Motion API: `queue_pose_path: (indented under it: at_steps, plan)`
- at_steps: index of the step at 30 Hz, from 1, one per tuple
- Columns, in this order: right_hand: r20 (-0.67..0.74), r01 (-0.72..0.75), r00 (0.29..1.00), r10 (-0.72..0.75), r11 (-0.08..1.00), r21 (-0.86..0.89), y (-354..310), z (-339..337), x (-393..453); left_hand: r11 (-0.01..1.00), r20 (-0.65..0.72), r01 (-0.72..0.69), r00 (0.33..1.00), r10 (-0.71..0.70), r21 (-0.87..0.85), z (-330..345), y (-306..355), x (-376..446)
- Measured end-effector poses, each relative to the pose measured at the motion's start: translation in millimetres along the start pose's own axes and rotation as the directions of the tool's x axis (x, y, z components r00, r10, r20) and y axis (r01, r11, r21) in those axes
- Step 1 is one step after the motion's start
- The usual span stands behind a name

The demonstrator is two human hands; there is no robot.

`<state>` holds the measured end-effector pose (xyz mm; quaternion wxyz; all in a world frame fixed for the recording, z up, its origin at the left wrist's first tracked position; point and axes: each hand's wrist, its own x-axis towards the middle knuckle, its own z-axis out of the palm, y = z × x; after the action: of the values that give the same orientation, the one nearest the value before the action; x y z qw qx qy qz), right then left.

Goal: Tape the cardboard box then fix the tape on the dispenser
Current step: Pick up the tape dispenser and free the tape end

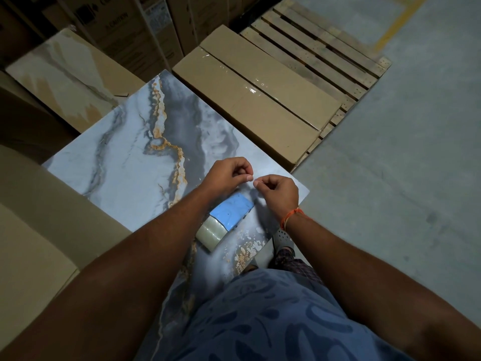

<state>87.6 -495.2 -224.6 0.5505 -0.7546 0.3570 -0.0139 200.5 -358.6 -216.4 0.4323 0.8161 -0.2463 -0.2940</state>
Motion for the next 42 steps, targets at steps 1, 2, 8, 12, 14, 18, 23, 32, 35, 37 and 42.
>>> queue_pose_path:
  at_steps: [1, 2, 8, 12, 14, 18, 23, 32, 35, 37, 42]
  plan:
    - [0.007, 0.006, 1.0, -0.006, 1.0, 0.016, 1, -1, -1, 0.999, 0.032, 0.004, 0.999, -0.002, -0.043, 0, -1, -1]
    - [0.011, 0.008, 1.0, -0.009, 1.0, 0.029, 1, -1, -2, 0.997, 0.066, 0.01, 0.998, -0.005, -0.074, -1, -1, -1]
    - [0.043, 0.02, 0.999, -0.022, 0.998, 0.051, 2, -3, -5, 1.0, 0.111, 0.025, 0.994, -0.024, -0.011, -6, -4, 1]
    - [0.056, 0.027, 0.998, -0.032, 0.997, 0.072, 2, -4, -7, 1.0, 0.121, 0.016, 0.993, -0.013, -0.018, -6, -4, -2]
    - [0.061, 0.038, 0.997, -0.043, 0.996, 0.077, 0, -4, -8, 0.999, 0.118, 0.021, 0.993, -0.016, -0.038, -7, -5, -5]
    - [0.078, 0.056, 0.995, -0.062, 0.995, 0.077, -2, -5, -12, 0.998, 0.119, 0.037, 0.992, -0.031, -0.052, -11, -5, -11]
    - [0.102, 0.062, 0.992, -0.069, 0.996, 0.068, -5, -1, -18, 0.997, 0.117, 0.067, 0.991, -0.061, -0.048, -17, -5, -19]
    - [0.171, 0.077, 0.982, -0.075, 0.997, -0.003, -3, 15, -33, 0.85, -0.105, 0.521, 0.852, -0.513, 0.076, -26, 2, -45]
    - [0.179, 0.086, 0.981, -0.081, 0.996, -0.022, -2, 18, -38, 0.714, 0.063, 0.7, 0.714, -0.698, -0.022, -25, 11, -54]
    - [0.174, 0.086, 0.982, -0.08, 0.996, -0.029, -2, 19, -40, 0.67, 0.11, 0.742, 0.668, -0.736, -0.031, -25, 23, -60]
    - [0.18, 0.126, 0.977, -0.112, 0.99, -0.067, -3, 17, -43, 0.62, 0.219, 0.784, 0.6, -0.77, 0.032, -27, 44, -72]
